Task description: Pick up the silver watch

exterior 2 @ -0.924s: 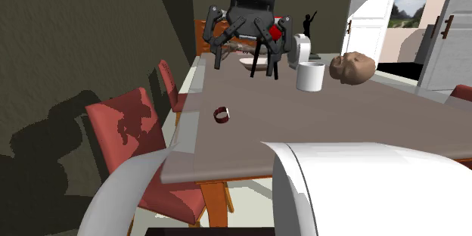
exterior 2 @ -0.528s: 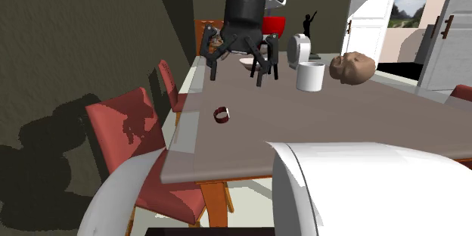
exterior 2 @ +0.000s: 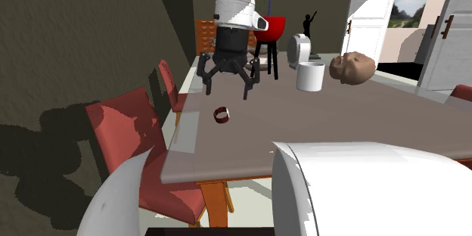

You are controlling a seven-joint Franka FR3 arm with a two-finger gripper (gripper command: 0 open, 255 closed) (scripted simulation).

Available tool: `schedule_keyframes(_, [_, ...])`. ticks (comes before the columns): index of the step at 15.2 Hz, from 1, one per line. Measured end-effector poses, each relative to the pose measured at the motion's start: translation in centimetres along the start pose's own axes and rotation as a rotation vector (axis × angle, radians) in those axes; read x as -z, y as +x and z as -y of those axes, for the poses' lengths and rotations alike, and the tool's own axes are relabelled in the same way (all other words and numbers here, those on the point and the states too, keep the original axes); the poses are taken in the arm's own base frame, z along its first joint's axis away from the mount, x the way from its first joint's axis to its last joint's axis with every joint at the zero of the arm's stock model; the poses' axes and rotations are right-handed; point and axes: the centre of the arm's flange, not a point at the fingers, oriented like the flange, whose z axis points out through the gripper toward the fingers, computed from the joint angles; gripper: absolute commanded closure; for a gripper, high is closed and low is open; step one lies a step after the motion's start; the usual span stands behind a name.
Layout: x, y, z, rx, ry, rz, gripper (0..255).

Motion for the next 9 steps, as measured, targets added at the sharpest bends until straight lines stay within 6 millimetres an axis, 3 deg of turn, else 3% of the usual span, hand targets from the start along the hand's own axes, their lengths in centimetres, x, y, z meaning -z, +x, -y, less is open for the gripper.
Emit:
schedule_keyframes(8, [-4.1, 0.7, -0.5, -0.004, -0.001, -0.011, 0])
schedule_keyframes(9, [-4.3, 0.7, -0.6, -0.004, -0.001, -0.011, 255])
